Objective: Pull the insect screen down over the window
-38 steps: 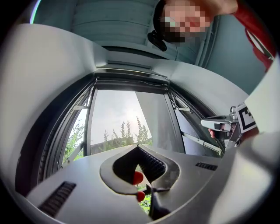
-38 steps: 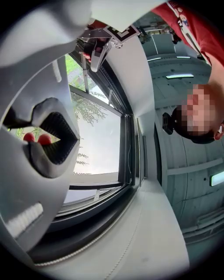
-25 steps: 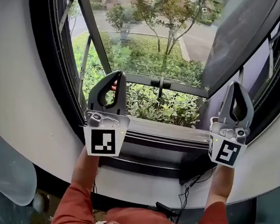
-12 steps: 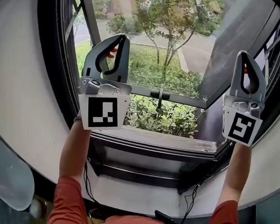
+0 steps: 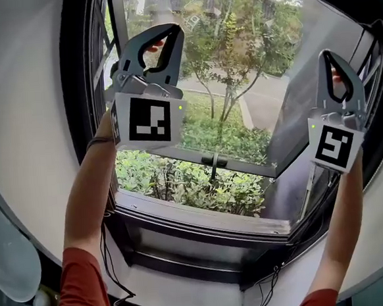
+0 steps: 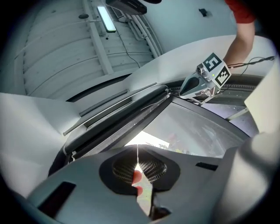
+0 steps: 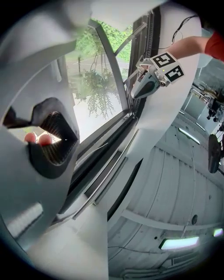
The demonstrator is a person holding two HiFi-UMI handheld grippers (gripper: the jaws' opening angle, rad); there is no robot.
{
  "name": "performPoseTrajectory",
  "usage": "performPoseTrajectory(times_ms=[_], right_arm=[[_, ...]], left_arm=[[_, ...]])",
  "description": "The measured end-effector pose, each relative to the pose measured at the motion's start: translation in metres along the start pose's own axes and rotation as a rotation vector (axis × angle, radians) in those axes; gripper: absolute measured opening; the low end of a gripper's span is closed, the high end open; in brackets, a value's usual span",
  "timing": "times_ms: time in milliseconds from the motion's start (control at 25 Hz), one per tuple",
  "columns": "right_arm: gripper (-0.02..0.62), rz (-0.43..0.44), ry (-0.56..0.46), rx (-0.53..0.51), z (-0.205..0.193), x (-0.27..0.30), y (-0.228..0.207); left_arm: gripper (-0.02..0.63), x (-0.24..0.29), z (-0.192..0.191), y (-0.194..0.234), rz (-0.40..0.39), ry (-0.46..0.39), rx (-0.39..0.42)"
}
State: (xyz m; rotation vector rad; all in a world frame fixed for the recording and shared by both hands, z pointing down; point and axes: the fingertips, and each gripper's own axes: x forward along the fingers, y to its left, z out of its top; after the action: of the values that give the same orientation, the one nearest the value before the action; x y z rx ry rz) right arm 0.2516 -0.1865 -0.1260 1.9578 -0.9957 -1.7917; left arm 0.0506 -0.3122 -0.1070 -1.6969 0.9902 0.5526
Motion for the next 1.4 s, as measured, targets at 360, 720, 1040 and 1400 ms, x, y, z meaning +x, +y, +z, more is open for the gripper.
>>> performPoseTrajectory(times_ms=[360,720,1040,1400], right_arm=[[0.049,-0.020,-0.051,-0.134,0.020,0.045,-0.042],[0.109,0.007,0.022,-0.309,0.030,0.088,-0.066],[0.138,0.068,0.145,-0.378,0.012,0.107,-0.079],[0.158,0.060,0.202,-0.384,-0.006,0.116,-0.081]], left_arm=[[0.008,0.050,0.033,0.031,0.016,-0.021,0.194],[0.115,0.100,0.050,0.050,-0.005,0.047,0.431],[0.156,0.126,0.040,0.056,-0.060,0.176,0.641],[0.169,0.132,0.029,0.056,-0.061,0.213,0.691]])
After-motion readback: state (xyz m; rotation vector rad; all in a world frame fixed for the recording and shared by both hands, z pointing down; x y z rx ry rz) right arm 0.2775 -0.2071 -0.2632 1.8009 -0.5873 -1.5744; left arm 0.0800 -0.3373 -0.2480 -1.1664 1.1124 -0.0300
